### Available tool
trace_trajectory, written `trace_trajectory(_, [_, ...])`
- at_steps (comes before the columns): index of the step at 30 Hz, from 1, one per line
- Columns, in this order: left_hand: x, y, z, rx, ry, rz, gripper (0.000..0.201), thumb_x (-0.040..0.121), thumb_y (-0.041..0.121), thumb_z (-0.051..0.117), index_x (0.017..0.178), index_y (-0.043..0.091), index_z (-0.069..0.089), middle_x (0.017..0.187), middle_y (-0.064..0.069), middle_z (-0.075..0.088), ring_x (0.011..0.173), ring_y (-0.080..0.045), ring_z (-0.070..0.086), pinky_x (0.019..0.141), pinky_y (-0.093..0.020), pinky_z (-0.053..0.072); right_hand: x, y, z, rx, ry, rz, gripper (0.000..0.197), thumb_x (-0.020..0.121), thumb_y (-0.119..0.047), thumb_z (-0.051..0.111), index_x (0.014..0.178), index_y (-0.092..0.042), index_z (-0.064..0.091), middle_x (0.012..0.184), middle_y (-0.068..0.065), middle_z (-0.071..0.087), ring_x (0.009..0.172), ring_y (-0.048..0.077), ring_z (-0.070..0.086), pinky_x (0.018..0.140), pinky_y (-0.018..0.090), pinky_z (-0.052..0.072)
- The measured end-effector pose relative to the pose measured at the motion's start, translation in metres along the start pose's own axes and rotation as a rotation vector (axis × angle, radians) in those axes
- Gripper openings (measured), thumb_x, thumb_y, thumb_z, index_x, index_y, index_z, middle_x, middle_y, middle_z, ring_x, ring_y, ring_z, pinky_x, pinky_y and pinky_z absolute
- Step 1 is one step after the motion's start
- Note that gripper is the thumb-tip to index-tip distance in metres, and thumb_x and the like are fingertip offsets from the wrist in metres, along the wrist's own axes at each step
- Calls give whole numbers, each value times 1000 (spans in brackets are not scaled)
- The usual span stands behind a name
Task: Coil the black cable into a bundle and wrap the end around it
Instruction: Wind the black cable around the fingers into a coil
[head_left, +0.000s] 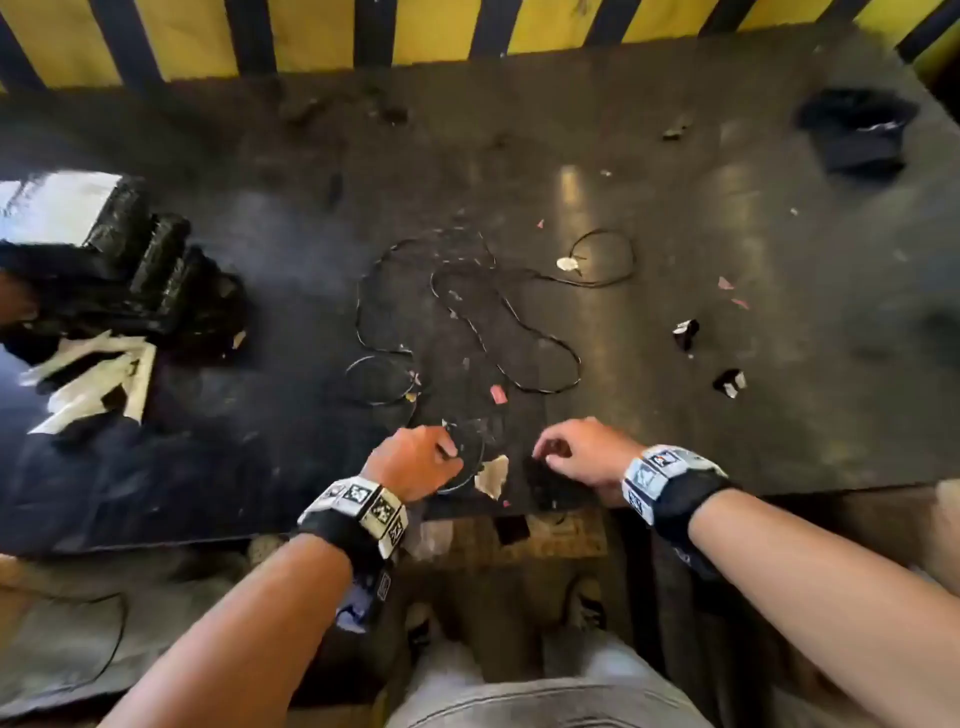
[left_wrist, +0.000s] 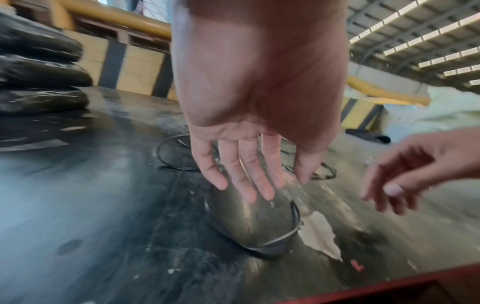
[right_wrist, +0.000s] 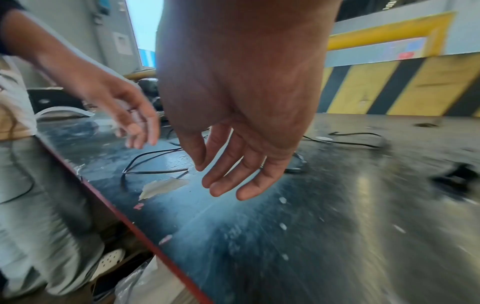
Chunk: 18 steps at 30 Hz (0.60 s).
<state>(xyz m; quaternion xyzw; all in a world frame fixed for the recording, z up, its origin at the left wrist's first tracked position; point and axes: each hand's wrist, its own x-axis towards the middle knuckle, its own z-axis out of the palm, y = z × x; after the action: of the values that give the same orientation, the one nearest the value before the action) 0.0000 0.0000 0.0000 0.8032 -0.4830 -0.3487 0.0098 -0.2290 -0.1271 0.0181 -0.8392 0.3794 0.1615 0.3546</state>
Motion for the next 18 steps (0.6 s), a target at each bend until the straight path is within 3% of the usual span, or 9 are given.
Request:
trace_trajectory(3, [19, 11, 11, 77, -27, 21, 38, 70, 67, 59, 94, 38, 66, 102, 2, 75, 99, -26, 71, 90, -41, 57, 28, -5, 7, 5, -46, -18, 28, 94, -21, 59, 116, -27, 74, 117, -1, 76, 112, 20, 68, 95, 25, 48])
trace_trajectory(5, [21, 19, 22, 120, -27, 19, 45, 74, 68, 64, 102, 33, 66, 103, 1, 72, 97, -28, 70, 85, -39, 56, 38, -9, 11, 14, -58, -10, 28, 94, -22, 59, 118, -27, 73, 117, 0, 75, 112, 21, 67, 98, 30, 49])
trace_trajectory(8, [20, 22, 39, 197, 28, 43, 33, 84, 53, 66, 105, 27, 65, 101, -3, 72, 92, -31, 69, 75, -37, 52, 44, -5, 22, 40, -53, -12, 29, 95, -21, 59, 121, -26, 71, 115, 0, 74, 108, 21, 67, 92, 28, 47])
trace_trajectory(11, [24, 19, 41, 182, 64, 106, 18, 92, 30, 57, 105, 25, 69, 103, -6, 75, 92, -32, 70, 77, -38, 56, 45, 0, 26, 95, -26, -16, 33, 95, -20, 58, 127, -27, 67, 112, -1, 72, 103, 21, 67, 90, 31, 51])
trace_trajectory(15, [25, 11, 23, 154, 101, 291, 19, 94, 30, 66, 109, 28, 78, 102, -3, 68, 96, -22, 64, 85, -38, 55, 46, 10, 20, 174, 9, -46, 41, 95, -17, 58, 134, -31, 59, 104, -3, 70, 82, 13, 66, 79, 31, 56])
trace_trajectory(18, [22, 16, -4, 19, 145, 388, 17, 94, 28, 68, 107, 26, 79, 76, 14, 63, 69, -5, 60, 71, -23, 49, 48, 10, 6, 181, 15, -107, 45, 94, -15, 61, 135, -34, 59, 104, -6, 70, 81, 6, 63, 78, 25, 48])
